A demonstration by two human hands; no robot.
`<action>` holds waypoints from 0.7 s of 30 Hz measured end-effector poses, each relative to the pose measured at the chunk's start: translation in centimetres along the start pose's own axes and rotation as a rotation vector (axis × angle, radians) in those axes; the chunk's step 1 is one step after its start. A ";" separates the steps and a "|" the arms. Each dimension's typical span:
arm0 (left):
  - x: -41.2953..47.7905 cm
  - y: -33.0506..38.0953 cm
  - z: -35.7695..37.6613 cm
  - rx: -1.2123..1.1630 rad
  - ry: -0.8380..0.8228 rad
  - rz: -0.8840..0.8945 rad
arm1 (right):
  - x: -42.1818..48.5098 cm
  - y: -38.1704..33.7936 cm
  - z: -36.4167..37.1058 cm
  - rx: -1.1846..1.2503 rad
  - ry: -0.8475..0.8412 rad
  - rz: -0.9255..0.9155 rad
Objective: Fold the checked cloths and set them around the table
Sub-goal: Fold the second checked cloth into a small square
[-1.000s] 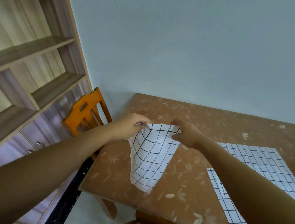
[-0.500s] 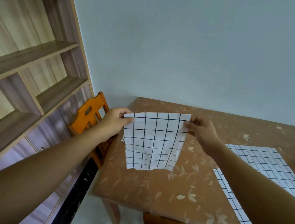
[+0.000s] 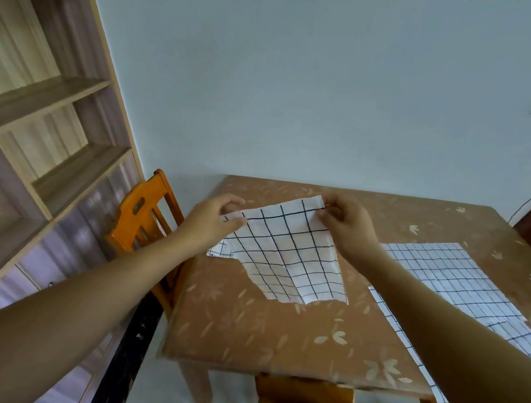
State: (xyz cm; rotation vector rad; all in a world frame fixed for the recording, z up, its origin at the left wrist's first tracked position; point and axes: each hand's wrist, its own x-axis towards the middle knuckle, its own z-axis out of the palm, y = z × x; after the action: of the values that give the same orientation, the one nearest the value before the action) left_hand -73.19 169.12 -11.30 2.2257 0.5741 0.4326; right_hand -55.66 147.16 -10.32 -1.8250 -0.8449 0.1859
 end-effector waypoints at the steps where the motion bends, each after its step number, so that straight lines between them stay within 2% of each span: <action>1: 0.0 1.1 0.5 0.009 -0.031 0.040 | -0.2 -0.4 0.0 -0.037 -0.010 -0.027; 5: 1.0 6.5 3.0 0.094 -0.086 0.221 | -1.4 -1.7 -0.9 -0.135 -0.056 -0.192; 10: 2.0 12.0 6.3 0.156 -0.001 0.258 | -1.9 -0.8 -3.8 -0.157 -0.076 -0.253; 14: 2.2 15.4 9.1 0.056 0.003 0.320 | -1.8 1.5 -7.2 -0.118 -0.068 -0.199; 17: 3.3 16.5 10.5 0.052 0.053 0.352 | -1.9 4.9 -9.8 -0.177 -0.141 -0.114; 21: 5.1 16.2 10.8 0.193 0.145 0.351 | -1.9 10.3 -13.1 -0.253 -0.278 0.007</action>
State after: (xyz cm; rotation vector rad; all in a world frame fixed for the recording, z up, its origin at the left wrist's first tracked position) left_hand -59.56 155.64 -5.25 2.5044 0.3065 0.7498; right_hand -45.82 134.15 -14.21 -2.0686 -1.0963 0.3562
